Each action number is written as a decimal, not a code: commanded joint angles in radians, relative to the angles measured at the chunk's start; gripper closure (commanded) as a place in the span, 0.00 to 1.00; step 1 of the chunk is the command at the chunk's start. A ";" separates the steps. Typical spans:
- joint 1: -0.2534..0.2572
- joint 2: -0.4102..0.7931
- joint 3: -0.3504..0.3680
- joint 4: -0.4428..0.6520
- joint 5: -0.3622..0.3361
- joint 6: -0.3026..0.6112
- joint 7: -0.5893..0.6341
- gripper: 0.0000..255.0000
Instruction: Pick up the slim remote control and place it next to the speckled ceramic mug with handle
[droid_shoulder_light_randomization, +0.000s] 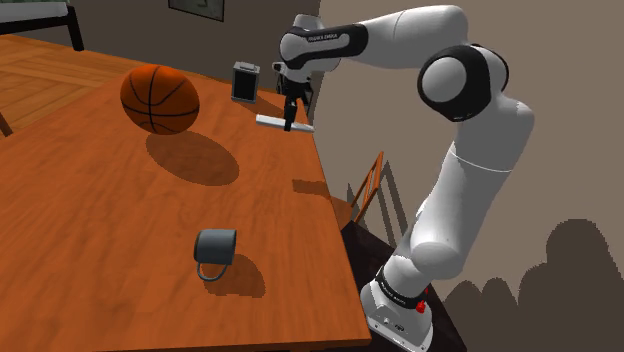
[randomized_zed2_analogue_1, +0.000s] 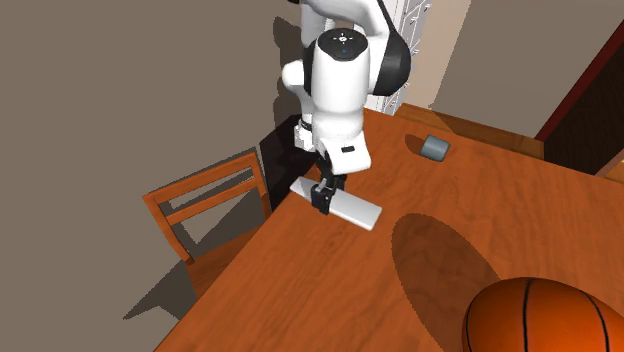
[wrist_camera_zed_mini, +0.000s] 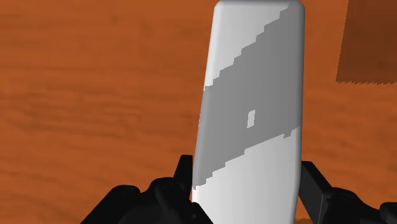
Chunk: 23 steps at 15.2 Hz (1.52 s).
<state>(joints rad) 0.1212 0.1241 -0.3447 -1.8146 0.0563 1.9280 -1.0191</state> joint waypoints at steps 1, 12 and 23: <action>0.026 -0.025 0.017 -0.023 -0.011 0.002 0.048 1.00; 0.166 -0.109 0.139 -0.123 -0.041 0.025 0.318 1.00; 0.296 -0.076 0.264 -0.081 -0.041 0.019 0.574 1.00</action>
<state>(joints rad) 0.4027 0.0457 -0.0943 -1.8972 0.0158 1.9458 -0.4749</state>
